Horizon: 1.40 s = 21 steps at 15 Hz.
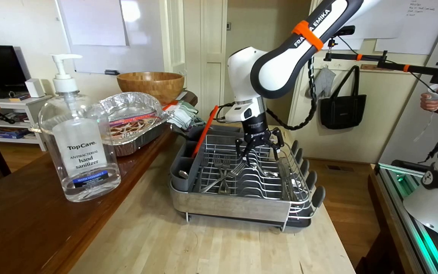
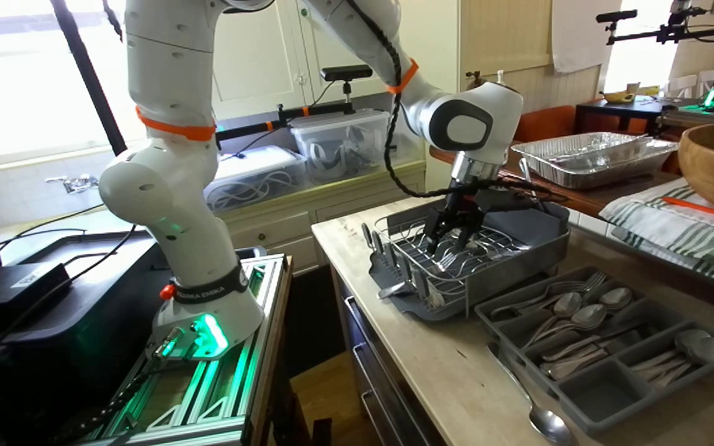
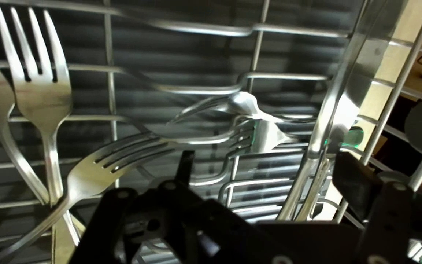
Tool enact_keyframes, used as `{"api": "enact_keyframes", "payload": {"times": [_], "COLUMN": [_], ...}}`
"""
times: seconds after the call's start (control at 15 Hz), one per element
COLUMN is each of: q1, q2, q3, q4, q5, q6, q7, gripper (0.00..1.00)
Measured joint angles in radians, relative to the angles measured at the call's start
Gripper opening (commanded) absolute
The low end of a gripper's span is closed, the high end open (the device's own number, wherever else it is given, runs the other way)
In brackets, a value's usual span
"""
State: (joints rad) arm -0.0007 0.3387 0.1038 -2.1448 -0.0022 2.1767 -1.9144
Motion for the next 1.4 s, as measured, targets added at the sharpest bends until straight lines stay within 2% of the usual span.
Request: {"api": "enact_keyframes", "payload": {"times": [0.07,0.13,0.2,0.27,0.53,0.8,1.4], "q1": [-0.001,-0.002,-0.004,-0.004,-0.004,-0.003,-0.003], "q2": [0.003,0.006,0.009,0.011,0.021,0.030,0.040], "q3": [-0.001,-0.002,-0.002,-0.003,-0.002,-0.001,0.000], "q4": [0.000,0.001,0.001,0.001,0.003,0.012,0.029], "q5": [-0.001,-0.002,-0.003,-0.003,-0.003,-0.005,-0.016], "q6": [0.000,0.000,0.000,0.000,0.000,0.001,0.000], "q7": [0.000,0.000,0.000,0.000,0.000,0.000,0.000], "gripper": [0.77,0.70,0.71,0.65,0.28,0.01,0.02]}}
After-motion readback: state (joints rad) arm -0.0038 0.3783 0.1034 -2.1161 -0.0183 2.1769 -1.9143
